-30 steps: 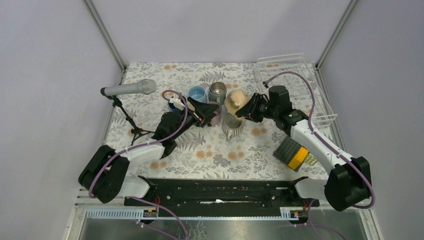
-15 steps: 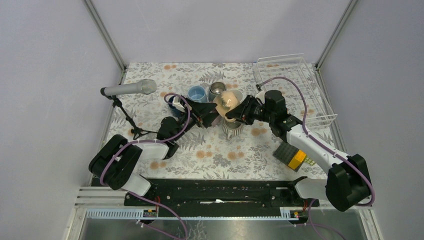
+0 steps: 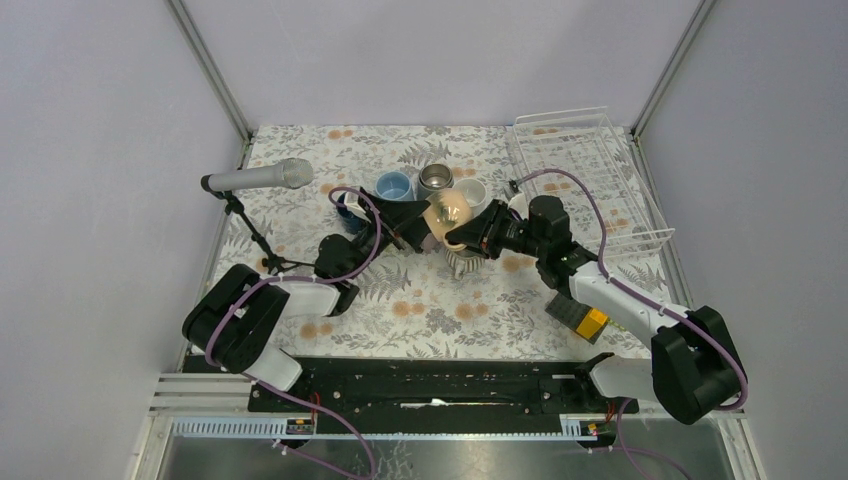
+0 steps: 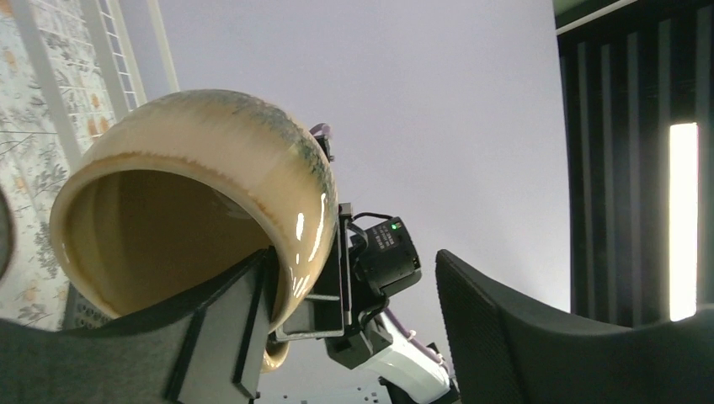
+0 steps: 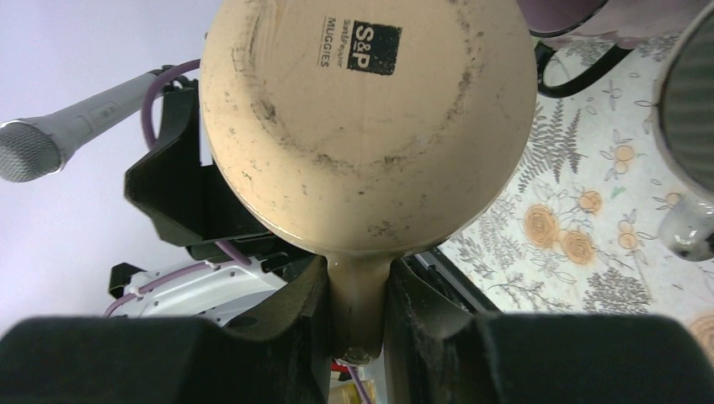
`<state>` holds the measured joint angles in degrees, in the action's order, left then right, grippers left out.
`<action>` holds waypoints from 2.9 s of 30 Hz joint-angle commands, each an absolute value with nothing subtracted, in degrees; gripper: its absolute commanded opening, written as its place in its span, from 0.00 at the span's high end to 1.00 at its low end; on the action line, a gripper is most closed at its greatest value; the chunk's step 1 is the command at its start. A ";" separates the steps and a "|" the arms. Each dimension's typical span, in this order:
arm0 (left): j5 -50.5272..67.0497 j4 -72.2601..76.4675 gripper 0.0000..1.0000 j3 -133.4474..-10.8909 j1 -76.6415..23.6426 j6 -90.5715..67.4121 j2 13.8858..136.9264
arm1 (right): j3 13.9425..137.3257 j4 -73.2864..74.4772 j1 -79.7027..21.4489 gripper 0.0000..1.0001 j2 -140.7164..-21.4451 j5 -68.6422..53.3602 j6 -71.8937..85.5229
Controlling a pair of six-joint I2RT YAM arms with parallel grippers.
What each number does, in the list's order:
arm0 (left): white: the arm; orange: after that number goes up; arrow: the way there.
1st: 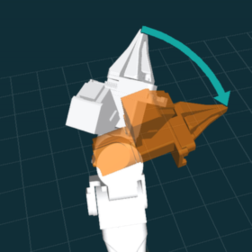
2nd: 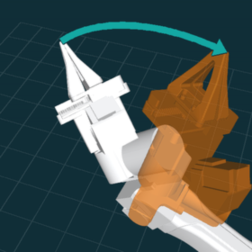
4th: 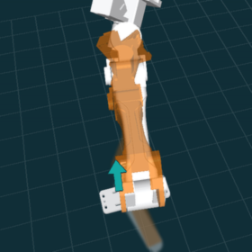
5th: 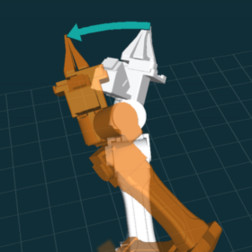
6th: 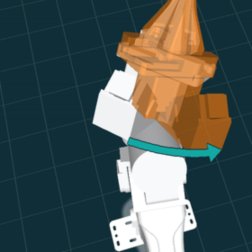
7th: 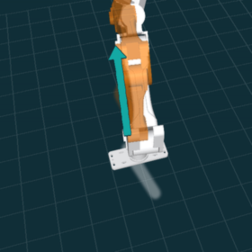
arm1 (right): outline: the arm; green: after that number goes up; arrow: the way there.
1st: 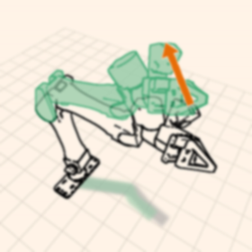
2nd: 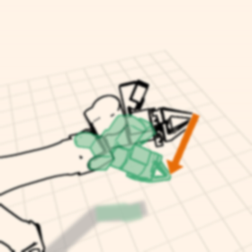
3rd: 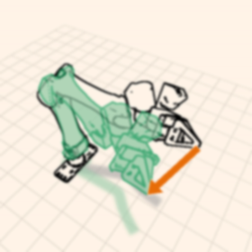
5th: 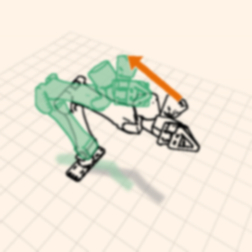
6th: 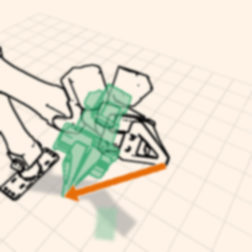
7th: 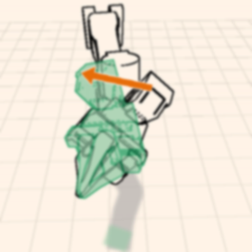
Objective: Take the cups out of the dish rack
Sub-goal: Place the cup at the center of the board.
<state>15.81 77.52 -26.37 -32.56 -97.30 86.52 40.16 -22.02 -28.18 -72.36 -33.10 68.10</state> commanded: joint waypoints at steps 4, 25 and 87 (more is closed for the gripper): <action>16.13 87.10 0.36 -29.53 -32.22 -101.14 87.84 | 40.06 -39.23 -30.16 1.00 -69.71 -36.43 72.32; 17.79 87.36 1.00 -32.33 -33.02 -100.09 86.58 | 36.48 -43.86 -31.09 0.84 -70.11 -35.16 73.33; 5.79 -14.68 1.00 -58.64 -45.48 -35.62 85.99 | 54.57 19.06 -31.04 0.00 -58.19 -0.36 35.93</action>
<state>6.59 -18.37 -54.33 -44.99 -37.43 85.69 52.34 18.68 -30.87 -59.09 -2.35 37.19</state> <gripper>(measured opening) 0.121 0.994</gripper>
